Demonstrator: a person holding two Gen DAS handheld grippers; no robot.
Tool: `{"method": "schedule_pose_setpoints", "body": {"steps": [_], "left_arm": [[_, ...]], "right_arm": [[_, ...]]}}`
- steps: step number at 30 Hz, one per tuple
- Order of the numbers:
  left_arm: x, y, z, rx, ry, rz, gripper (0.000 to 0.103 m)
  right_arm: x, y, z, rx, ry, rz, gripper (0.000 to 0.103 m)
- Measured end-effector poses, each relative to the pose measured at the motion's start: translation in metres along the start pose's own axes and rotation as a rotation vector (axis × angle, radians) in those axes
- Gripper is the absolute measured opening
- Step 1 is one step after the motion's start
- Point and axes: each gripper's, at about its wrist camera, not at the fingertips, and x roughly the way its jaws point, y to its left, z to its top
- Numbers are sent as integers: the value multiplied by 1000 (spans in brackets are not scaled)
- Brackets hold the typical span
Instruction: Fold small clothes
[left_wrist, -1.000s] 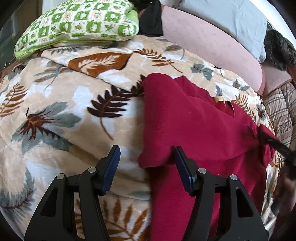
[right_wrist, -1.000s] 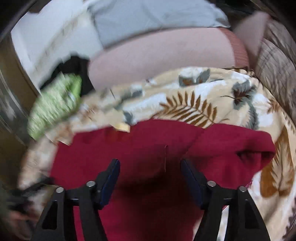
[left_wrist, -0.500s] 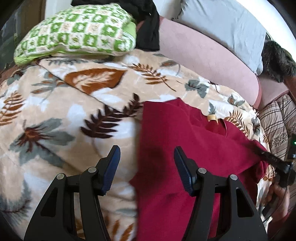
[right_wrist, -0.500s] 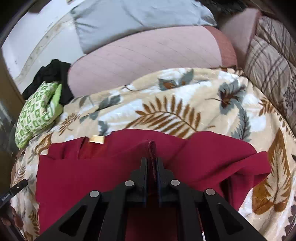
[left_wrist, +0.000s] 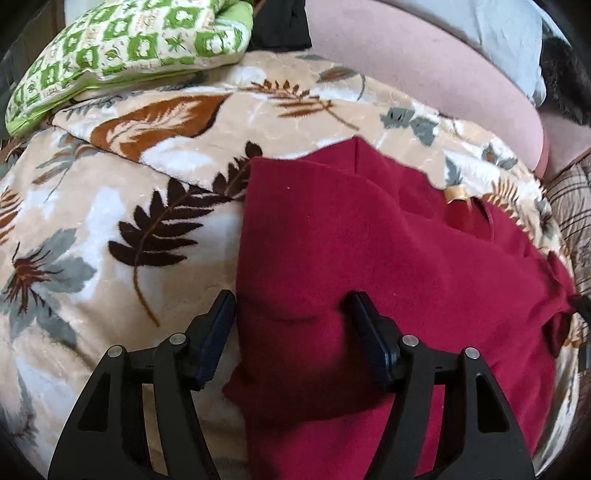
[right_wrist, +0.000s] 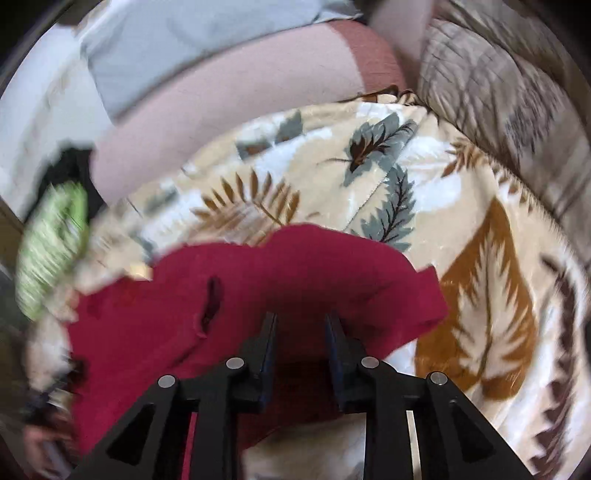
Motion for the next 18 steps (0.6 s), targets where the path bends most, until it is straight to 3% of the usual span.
{"method": "schedule_pose_setpoints", "body": {"steps": [3,5,7,10,12,16,18], "left_arm": [[-15,-3,-2,3,-25,-13,65],[-26,-6,-3,17,-47,-22,65],[-37,-9,-4,32,-74,-19,65],[-57,-8,-5,33,-127,-17,65],[-68,-5,-4,27,-154,-22,65],[-72,0,-2,7,-143,-32,65],[-70,2,-4,-7,-121,-45,65]], "right_arm": [[-19,12,-11,-67,-16,50,31],[-19,22,-19,-74,24,83,35],[-16,23,-25,-18,36,131,36],[-2,11,-23,111,30,124,43],[13,2,-21,213,44,193,43],[49,4,-20,283,114,259,43],[58,1,-15,302,81,279,39]]}}
